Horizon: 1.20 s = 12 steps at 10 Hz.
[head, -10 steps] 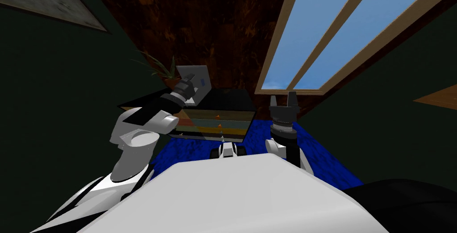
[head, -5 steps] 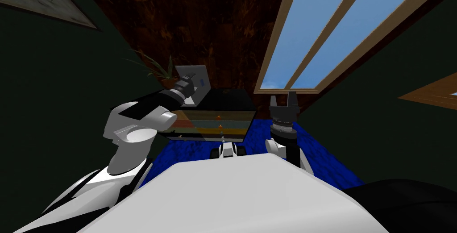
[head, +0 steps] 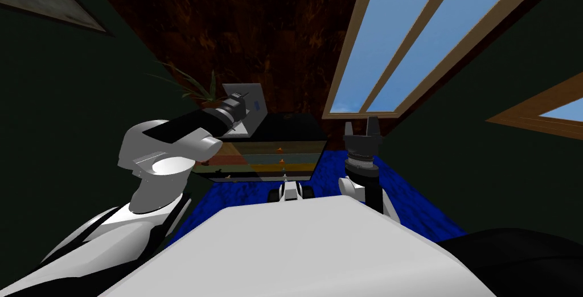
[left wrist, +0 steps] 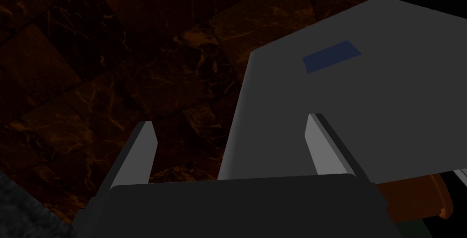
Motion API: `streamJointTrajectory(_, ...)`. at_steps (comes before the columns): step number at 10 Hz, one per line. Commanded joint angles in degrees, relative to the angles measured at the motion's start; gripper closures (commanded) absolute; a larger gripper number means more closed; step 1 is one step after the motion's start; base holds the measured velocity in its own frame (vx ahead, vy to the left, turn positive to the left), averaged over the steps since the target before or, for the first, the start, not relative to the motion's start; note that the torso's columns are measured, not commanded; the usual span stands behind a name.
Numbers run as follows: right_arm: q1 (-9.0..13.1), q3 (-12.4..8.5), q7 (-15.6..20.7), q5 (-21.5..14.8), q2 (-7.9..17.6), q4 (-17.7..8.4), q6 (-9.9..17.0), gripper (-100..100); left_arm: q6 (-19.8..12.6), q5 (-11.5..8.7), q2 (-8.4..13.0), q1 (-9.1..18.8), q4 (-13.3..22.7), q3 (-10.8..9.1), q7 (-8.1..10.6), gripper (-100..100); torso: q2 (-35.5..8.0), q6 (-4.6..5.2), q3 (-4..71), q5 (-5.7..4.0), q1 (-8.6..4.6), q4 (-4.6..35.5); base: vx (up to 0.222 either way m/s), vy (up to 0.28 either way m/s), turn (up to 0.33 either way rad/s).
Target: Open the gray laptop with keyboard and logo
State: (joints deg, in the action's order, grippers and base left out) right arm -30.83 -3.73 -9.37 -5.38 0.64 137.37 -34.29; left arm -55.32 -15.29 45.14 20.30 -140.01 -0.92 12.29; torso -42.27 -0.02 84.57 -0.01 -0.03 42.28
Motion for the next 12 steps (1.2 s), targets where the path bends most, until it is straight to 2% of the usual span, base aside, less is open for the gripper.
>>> streamJointTrajectory(1, 0.0, 0.0, 0.0, 0.0, 0.0, 0.0, 0.0, 0, -4.4, -1.0, 2.1, 2.3, 0.3, 0.01, 0.55, -100, 0.0, 0.02, 0.0, 0.01, 0.05, 0.0, 0.003, 0.053, -0.055)
streamJointTrajectory(2, 0.0, 0.0, 0.0, 0.0, 0.0, 0.0, 0.0, 0, -4.9, -1.0, 2.1, 2.3, 0.3, 0.01, 0.55, -100, 0.0, 0.0, 0.0, 0.02, 0.04, 0.0, 0.001, 0.027, 0.001)
streamJointTrajectory(3, 0.0, 0.0, 0.0, 0.0, 0.0, 0.0, 0.0, 0, -7.2, -1.7, 3.8, 4.3, 0.6, 0.05, 1.02, -100, 0.0, 0.0, 0.0, -0.01, -0.03, 0.0, 0.004, 0.038, -0.109)
streamJointTrajectory(4, 0.0, 0.0, 0.0, 0.0, 0.0, 0.0, 0.0, 0, -8.1, -1.7, 3.8, 4.3, 0.6, 0.05, 1.02, -100, 0.0, 0.04, 0.0, -0.01, 0.0, 0.0, 0.006, 0.045, -0.069)
streamJointTrajectory(5, 0.0, 0.0, 0.0, 0.0, 0.0, 0.0, 0.0, 0, -10.1, -2.5, 5.4, 6.3, 0.8, 0.09, 1.46, -100, 0.0, 0.0, 0.0, 0.02, 0.05, 0.0, 0.004, 0.061, -0.086)
streamJointTrajectory(6, 0.0, 0.0, 0.0, 0.0, 0.0, 0.0, 0.0, 0, -11.3, -2.5, 5.4, 6.3, 0.8, 0.09, 1.46, -100, 0.0, 0.02, 0.0, 0.02, 0.1, 0.0, 0.002, 0.052, -0.063)
streamJointTrajectory(7, 0.0, 0.0, 0.0, 0.0, 0.0, 0.0, 0.0, 0, -13.1, -3.2, 6.9, 8.1, 1.1, 0.12, 1.89, -100, 0.0, 0.0, 0.0, 0.02, 0.05, 0.0, 0.001, 0.054, -0.094)
streamJointTrajectory(8, 0.0, 0.0, 0.0, 0.0, 0.0, 0.0, 0.0, 0, -14.2, -3.2, 6.9, 8.1, 1.1, 0.12, 1.89, -100, 0.0, 0.02, 0.0, 0.0, 0.04, 0.0, 0.003, 0.044, -0.052)
streamJointTrajectory(9, 0.0, 0.0, 0.0, 0.0, 0.0, 0.0, 0.0, 0, -16.1, -3.9, 8.4, 9.8, 1.3, 0.16, 2.29, -100, 0.0, 0.01, 0.0, 0.0, -0.01, 0.0, 0.003, 0.05, -0.101)
streamJointTrajectory(10, 0.0, 0.0, 0.0, 0.0, 0.0, 0.0, 0.0, 0, -17.0, -3.9, 8.4, 9.8, 1.3, 0.16, 2.29, -100, 0.0, 0.03, 0.0, 0.0, 0.02, 0.0, 0.0, 0.042, -0.052)
streamJointTrajectory(11, 0.0, 0.0, 0.0, 0.0, 0.0, 0.0, 0.0, 0, -19.0, -4.5, 9.8, 11.4, 1.5, 0.19, 2.66, -100, 0.0, 0.0, 0.0, 0.01, 0.01, 0.0, -0.001, 0.037, -0.079)
streamJointTrajectory(12, 0.0, 0.0, 0.0, 0.0, 0.0, 0.0, 0.0, 0, -19.6, -4.5, 9.8, 11.4, 1.5, 0.19, 2.66, -100, 0.0, 0.0, 0.0, 0.0, 0.02, 0.0, -0.003, 0.035, -0.041)
